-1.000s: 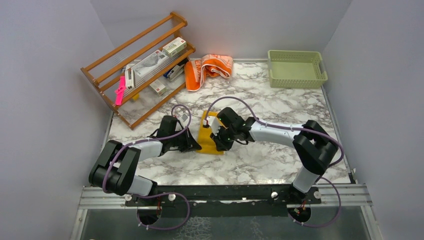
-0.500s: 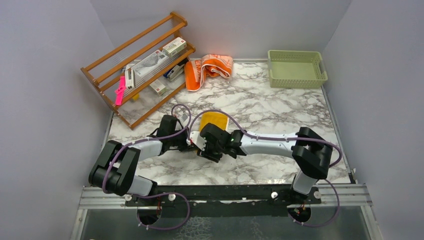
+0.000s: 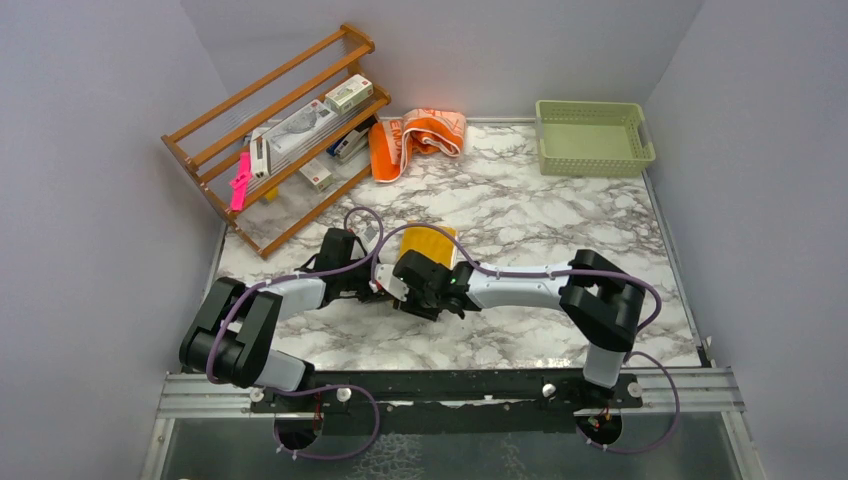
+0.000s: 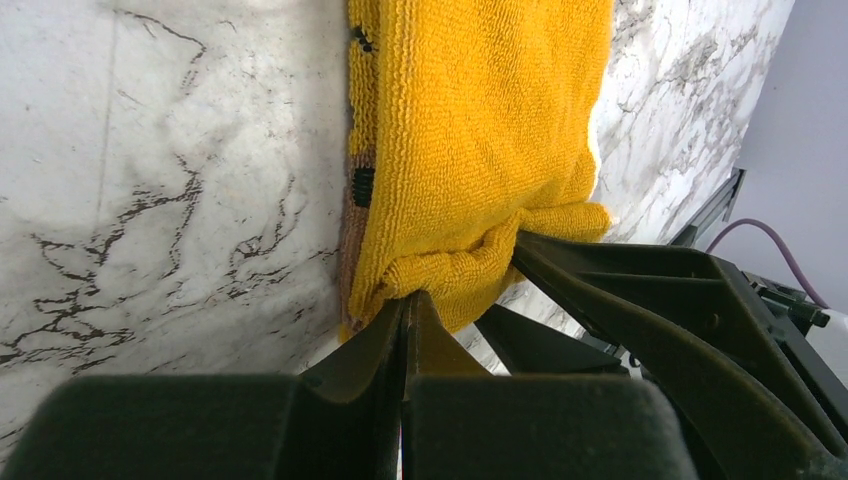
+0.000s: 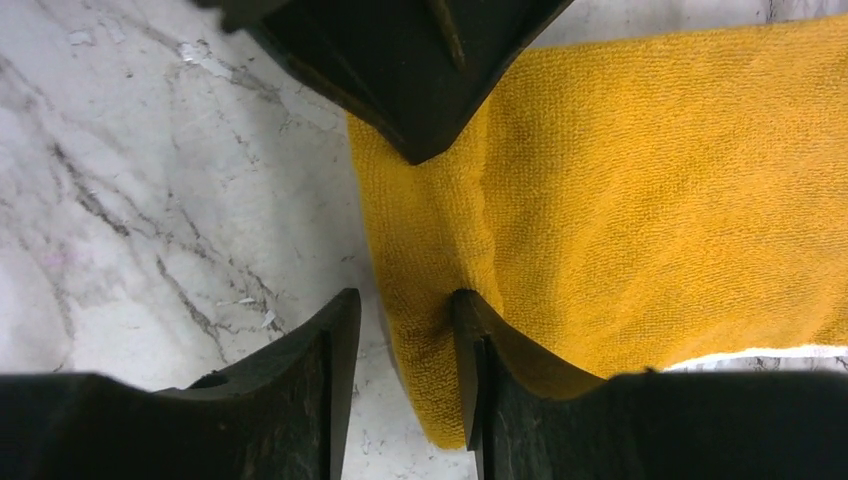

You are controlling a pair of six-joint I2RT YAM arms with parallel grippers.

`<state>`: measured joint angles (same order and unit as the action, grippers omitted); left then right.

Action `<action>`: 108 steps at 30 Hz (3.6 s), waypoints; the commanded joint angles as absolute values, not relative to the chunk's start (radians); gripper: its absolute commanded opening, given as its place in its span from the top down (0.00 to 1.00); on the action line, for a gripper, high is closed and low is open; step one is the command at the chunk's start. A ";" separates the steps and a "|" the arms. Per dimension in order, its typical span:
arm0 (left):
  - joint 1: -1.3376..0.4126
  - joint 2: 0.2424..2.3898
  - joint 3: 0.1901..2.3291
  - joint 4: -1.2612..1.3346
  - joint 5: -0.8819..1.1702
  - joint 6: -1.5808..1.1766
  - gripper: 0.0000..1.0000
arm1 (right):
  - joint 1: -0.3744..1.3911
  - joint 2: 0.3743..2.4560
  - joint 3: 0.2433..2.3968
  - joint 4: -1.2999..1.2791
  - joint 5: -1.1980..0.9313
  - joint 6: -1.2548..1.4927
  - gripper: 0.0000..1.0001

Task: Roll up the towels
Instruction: Roll the towel at the center of the board.

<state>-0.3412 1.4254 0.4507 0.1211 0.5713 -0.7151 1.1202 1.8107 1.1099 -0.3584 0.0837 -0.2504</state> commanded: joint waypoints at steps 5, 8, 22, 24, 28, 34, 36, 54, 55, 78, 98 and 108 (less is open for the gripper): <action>-0.325 1.417 0.478 0.055 0.543 -0.680 1.00 | 1.110 1.902 1.125 -0.329 0.079 -0.196 0.68; -0.311 1.387 0.496 0.027 0.556 -0.680 1.00 | 1.076 1.903 1.114 -0.324 0.015 -0.159 0.75; -0.193 1.115 0.637 -0.199 0.661 -0.571 1.00 | 0.964 1.882 1.166 -0.482 -0.490 0.091 0.99; -0.193 1.102 0.635 -0.208 0.699 -0.557 1.00 | 0.938 1.907 1.204 -0.524 -0.563 0.137 0.99; -0.193 1.067 0.604 -0.209 0.737 -0.552 1.00 | 0.881 1.943 1.285 -0.599 -0.700 0.181 0.99; -0.195 1.012 0.573 -0.214 0.763 -0.574 1.00 | 0.798 1.984 1.380 -0.665 -0.902 0.207 0.99; -0.195 1.003 0.567 -0.216 0.762 -0.585 1.00 | 0.771 2.017 1.396 -0.683 -0.963 0.207 0.99; -0.380 1.113 0.485 -0.016 0.618 -0.737 1.00 | 0.647 2.248 1.418 -0.597 -1.205 0.259 0.99; -0.382 1.129 0.487 -0.010 0.617 -0.733 1.00 | 0.642 2.254 1.419 -0.592 -1.218 0.259 0.99; -0.389 1.429 0.500 0.113 0.496 -0.663 1.00 | 0.659 1.940 1.393 -0.575 -0.657 0.105 0.37; -0.390 1.499 0.566 0.009 0.490 -0.601 1.00 | 1.187 1.603 0.985 -0.181 0.246 -0.217 0.45; -0.389 1.529 0.582 -0.008 0.505 -0.584 1.00 | 1.220 1.684 0.969 -0.110 0.273 -0.272 0.54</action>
<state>-0.3885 1.4910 0.5781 0.0315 0.5587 -0.6327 1.2068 1.6520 0.9863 -0.1802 0.2268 -0.2420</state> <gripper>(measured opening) 0.009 0.467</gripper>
